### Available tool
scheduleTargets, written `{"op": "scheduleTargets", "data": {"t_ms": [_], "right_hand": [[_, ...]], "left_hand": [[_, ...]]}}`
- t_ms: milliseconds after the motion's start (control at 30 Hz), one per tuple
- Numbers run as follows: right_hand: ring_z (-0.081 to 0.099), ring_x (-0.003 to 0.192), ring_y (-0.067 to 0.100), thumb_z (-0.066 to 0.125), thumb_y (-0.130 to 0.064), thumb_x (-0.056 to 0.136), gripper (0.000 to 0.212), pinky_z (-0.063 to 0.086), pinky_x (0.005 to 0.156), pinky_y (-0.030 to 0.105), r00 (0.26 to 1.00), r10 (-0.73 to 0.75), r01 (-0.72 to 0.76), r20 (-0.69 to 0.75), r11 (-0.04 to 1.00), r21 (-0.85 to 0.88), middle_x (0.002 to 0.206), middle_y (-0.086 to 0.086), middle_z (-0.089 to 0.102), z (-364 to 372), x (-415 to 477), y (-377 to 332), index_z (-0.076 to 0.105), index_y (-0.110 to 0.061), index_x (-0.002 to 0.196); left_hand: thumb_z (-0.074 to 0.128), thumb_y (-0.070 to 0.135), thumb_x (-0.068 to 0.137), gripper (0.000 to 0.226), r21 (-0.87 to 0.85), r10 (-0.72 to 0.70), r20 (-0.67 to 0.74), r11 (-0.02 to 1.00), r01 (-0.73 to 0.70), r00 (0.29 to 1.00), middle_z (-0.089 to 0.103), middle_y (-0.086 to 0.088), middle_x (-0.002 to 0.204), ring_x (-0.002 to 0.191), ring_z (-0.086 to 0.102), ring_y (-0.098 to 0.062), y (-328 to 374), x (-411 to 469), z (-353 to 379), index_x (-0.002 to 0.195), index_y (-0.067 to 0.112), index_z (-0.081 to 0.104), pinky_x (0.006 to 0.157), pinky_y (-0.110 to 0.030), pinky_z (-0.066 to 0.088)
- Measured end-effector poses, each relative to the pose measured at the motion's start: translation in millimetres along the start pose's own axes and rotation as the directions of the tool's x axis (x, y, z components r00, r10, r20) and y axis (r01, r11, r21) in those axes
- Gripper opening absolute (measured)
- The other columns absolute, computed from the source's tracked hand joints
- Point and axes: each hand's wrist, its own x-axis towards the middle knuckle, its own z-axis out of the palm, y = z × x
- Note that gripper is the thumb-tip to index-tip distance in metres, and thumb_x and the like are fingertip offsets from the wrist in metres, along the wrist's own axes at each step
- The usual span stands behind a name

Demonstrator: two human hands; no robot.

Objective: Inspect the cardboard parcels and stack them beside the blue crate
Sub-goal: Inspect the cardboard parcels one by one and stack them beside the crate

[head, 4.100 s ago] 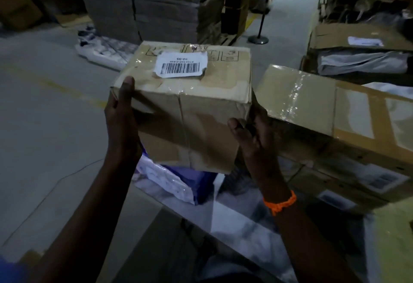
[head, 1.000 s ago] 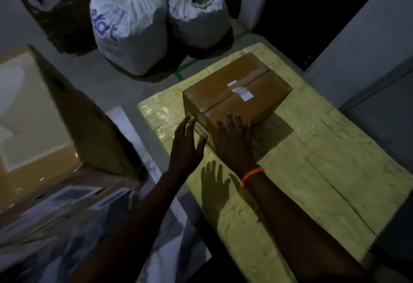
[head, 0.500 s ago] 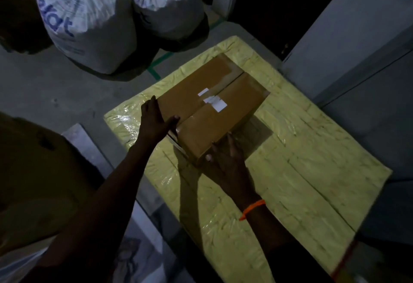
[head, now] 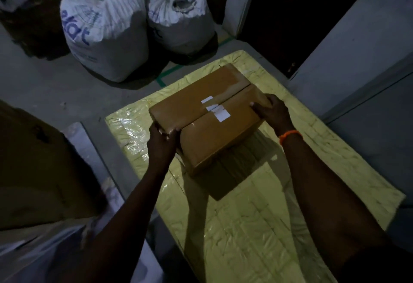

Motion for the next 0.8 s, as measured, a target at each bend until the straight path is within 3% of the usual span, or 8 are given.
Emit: {"op": "scheduleTargets", "data": {"t_ms": [100, 233, 300, 400, 567, 667, 800], "right_hand": [[0.065, 0.115, 0.021, 0.078, -0.076, 0.067, 0.085, 0.057, 0.097, 0.049, 0.999, 0.038, -0.035, -0.03, 0.996, 0.085, 0.129, -0.002, 0.068, -15, -45, 21, 0.062, -0.028, 0.135], [0.065, 0.117, 0.019, 0.076, -0.078, 0.07, 0.081, 0.056, 0.098, 0.05, 0.999, -0.036, 0.041, -0.035, 0.986, 0.159, 0.128, -0.004, 0.068, -44, -114, 41, 0.062, -0.031, 0.134], [0.064, 0.119, 0.017, 0.076, -0.077, 0.071, 0.08, 0.056, 0.099, 0.049, 0.997, -0.066, 0.075, -0.051, 0.978, 0.195, 0.13, -0.004, 0.067, -61, -150, 41, 0.062, -0.031, 0.135], [0.062, 0.121, 0.016, 0.08, -0.064, 0.078, 0.071, 0.056, 0.099, 0.044, 0.989, -0.123, 0.141, -0.082, 0.957, 0.255, 0.134, -0.002, 0.064, -87, -208, 30, 0.062, -0.029, 0.137], [0.067, 0.115, 0.015, 0.083, -0.037, 0.086, 0.049, 0.059, 0.088, 0.034, 0.966, -0.255, 0.211, 0.044, 0.873, 0.439, 0.131, -0.001, 0.068, -104, -291, -6, 0.067, -0.029, 0.131], [0.07, 0.111, 0.014, 0.084, -0.034, 0.084, 0.051, 0.059, 0.088, 0.035, 0.925, -0.327, 0.205, 0.194, 0.859, 0.469, 0.125, -0.002, 0.072, -80, -325, -34, 0.068, -0.022, 0.131], [0.07, 0.107, 0.012, 0.084, -0.03, 0.085, 0.045, 0.058, 0.085, 0.031, 0.831, -0.414, 0.233, 0.372, 0.865, 0.444, 0.121, -0.002, 0.073, -17, -367, -73, 0.071, -0.021, 0.128]], "left_hand": [[0.071, 0.033, 0.093, 0.053, -0.049, 0.048, -0.024, 0.998, -0.049, 0.999, 0.065, 0.011, 0.127, 0.114, 0.064, -0.01, 1, -48, 3, 0.141, 0.021, 0.054, 0.099, -0.039, 0.055], [0.069, 0.023, 0.095, 0.045, -0.032, 0.1, -0.022, 0.994, -0.101, 0.995, 0.068, 0.011, 0.127, 0.103, 0.063, 0.011, 22, -113, -13, 0.139, 0.024, 0.058, 0.091, -0.02, 0.056], [0.07, 0.024, 0.094, 0.045, -0.029, 0.108, -0.021, 0.994, -0.108, 0.994, 0.068, 0.011, 0.127, 0.106, 0.063, 0.01, 32, -155, -28, 0.138, 0.026, 0.059, 0.09, -0.018, 0.055], [0.072, 0.03, 0.091, 0.051, -0.035, 0.092, -0.046, 0.995, -0.093, 0.995, 0.069, 0.011, 0.123, 0.111, 0.066, -0.004, 42, -230, -57, 0.139, 0.023, 0.058, 0.093, -0.03, 0.057], [0.079, 0.031, 0.089, 0.05, -0.041, 0.105, -0.292, 0.992, -0.122, 0.95, 0.068, 0.006, 0.123, 0.107, 0.067, -0.003, 53, -368, -123, 0.133, 0.021, 0.059, 0.076, -0.011, 0.052], [0.079, 0.05, 0.084, 0.057, -0.014, 0.072, -0.492, 0.996, -0.091, 0.868, 0.065, 0.003, 0.128, 0.103, 0.068, -0.012, 41, -442, -163, 0.13, 0.026, 0.058, 0.079, -0.028, 0.055], [0.071, 0.048, 0.085, 0.057, -0.058, -0.017, -0.618, 0.998, -0.024, 0.786, 0.058, 0.004, 0.135, 0.1, 0.068, -0.013, 5, -503, -211, 0.135, 0.027, 0.053, 0.077, -0.045, 0.059]]}}
